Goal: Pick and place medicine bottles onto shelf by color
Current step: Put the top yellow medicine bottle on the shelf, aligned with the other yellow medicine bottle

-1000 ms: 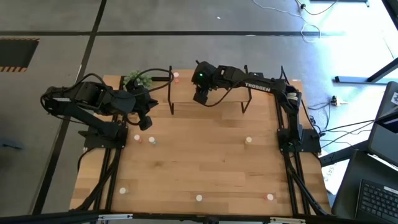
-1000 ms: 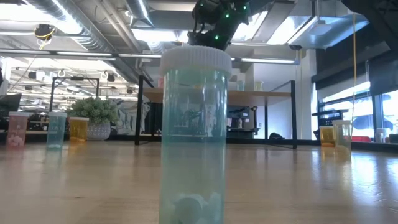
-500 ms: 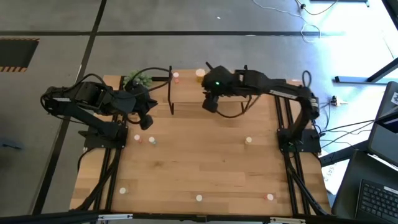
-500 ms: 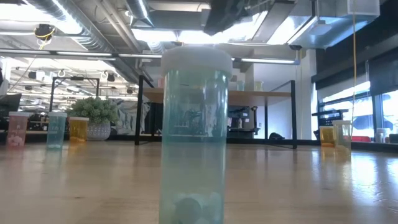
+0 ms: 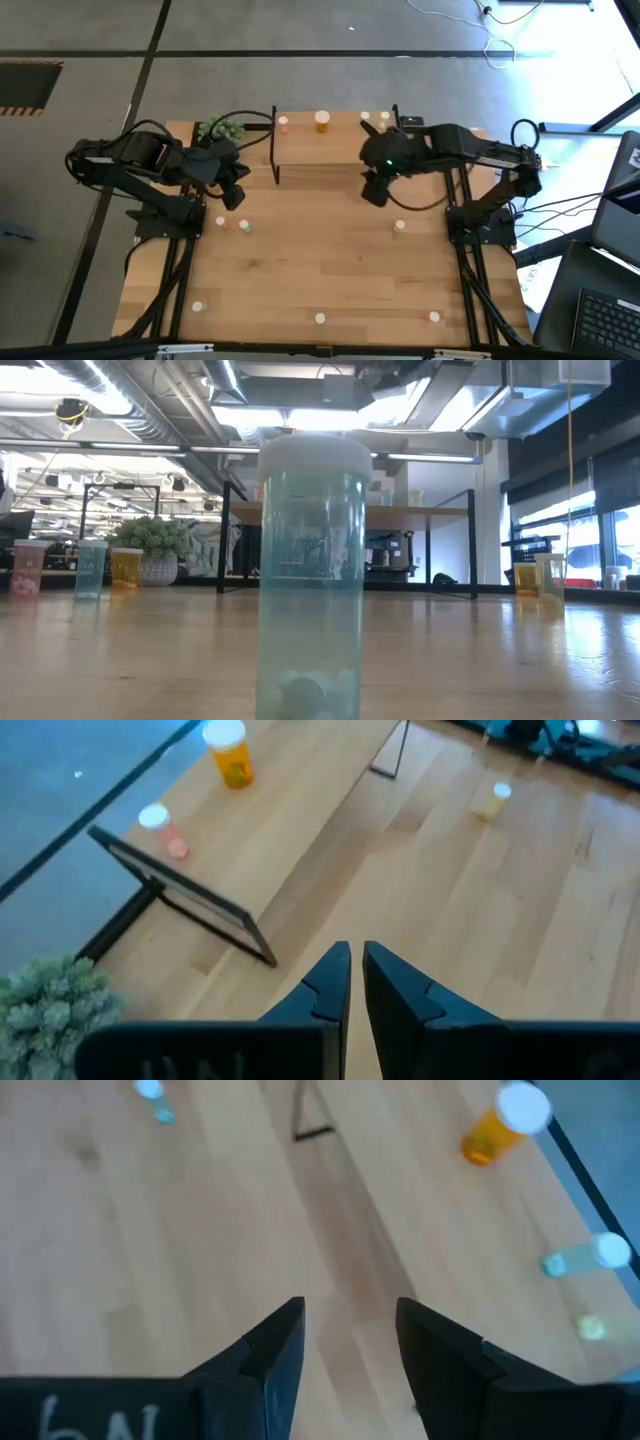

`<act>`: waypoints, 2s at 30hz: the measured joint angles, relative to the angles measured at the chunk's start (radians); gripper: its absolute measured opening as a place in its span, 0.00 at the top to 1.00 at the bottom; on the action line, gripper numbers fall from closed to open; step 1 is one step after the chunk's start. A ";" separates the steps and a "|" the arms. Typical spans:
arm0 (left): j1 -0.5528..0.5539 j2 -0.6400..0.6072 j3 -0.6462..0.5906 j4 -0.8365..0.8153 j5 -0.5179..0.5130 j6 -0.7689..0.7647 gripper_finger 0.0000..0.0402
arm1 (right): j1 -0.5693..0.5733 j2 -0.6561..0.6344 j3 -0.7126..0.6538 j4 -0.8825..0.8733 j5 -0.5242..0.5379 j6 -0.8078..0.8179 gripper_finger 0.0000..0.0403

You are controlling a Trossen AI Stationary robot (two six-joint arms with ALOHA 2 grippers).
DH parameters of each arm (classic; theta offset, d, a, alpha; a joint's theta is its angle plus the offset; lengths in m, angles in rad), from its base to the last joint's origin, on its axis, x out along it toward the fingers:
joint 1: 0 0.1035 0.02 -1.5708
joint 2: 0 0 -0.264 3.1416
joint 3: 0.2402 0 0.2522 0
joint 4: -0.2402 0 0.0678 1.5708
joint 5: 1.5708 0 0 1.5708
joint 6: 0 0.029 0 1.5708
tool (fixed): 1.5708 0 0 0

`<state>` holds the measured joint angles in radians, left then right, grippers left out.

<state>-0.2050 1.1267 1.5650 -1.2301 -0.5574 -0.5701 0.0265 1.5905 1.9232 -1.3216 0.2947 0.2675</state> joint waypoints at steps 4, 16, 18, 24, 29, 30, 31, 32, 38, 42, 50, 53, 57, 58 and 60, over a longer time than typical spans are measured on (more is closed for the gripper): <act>0.000 0.000 -0.006 -0.050 0.055 -0.020 0.93 | 0.050 -0.026 0.000 -0.006 -0.001 -0.031 0.60; -0.057 -0.016 -0.179 -0.065 0.136 -0.275 0.93 | 0.116 -0.095 -0.002 -0.217 0.100 0.046 0.60; -0.079 -0.017 -0.203 -0.050 0.150 -0.330 0.93 | 0.125 -0.101 -0.002 -0.242 0.066 0.071 0.60; -0.148 -0.016 -0.234 -0.015 0.167 -0.470 0.93 | 0.158 -0.164 -0.063 -0.250 -0.012 0.148 0.60; -0.190 -0.016 -0.234 0.028 0.159 -0.501 0.93 | 0.183 -0.285 -0.223 -0.238 0.022 0.265 0.60; -0.195 -0.016 -0.234 0.031 0.154 -0.501 0.93 | 0.186 -0.309 -0.263 -0.237 0.034 0.307 0.60; -0.199 -0.016 -0.234 0.032 0.153 -0.501 0.93 | 0.187 -0.331 -0.297 -0.232 0.040 0.354 0.60; -0.202 -0.016 -0.234 0.031 0.153 -0.502 0.93 | 0.187 -0.350 -0.328 -0.214 0.035 0.395 0.60; -0.204 -0.016 -0.234 0.032 0.151 -0.501 0.93 | 0.195 -0.384 -0.428 -0.119 -0.092 0.503 0.60; -0.203 -0.016 -0.234 0.034 0.150 -0.501 0.93 | 0.195 -0.368 -0.444 -0.117 -0.123 0.579 0.60; -0.203 -0.016 -0.234 0.035 0.150 -0.501 0.93 | 0.193 -0.358 -0.476 -0.117 -0.182 0.799 0.60; -0.203 -0.016 -0.234 0.035 0.150 -0.494 0.93 | 0.193 -0.358 -0.497 -0.117 -0.184 0.775 0.60; -0.203 -0.016 -0.234 0.036 0.143 -0.475 0.93 | 0.193 -0.358 -0.525 -0.119 -0.234 0.741 0.60; -0.203 -0.016 -0.234 0.039 0.135 -0.460 0.93 | 0.193 -0.358 -0.533 -0.118 -0.253 0.741 0.60; -0.203 -0.016 -0.234 0.051 0.126 -0.430 0.93 | 0.193 -0.358 -0.552 -0.116 -0.285 0.749 0.60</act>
<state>-0.4084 1.1105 1.3308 -1.1794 -0.4317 -0.9997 0.2192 1.2327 1.3712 -1.4372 0.0101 1.0169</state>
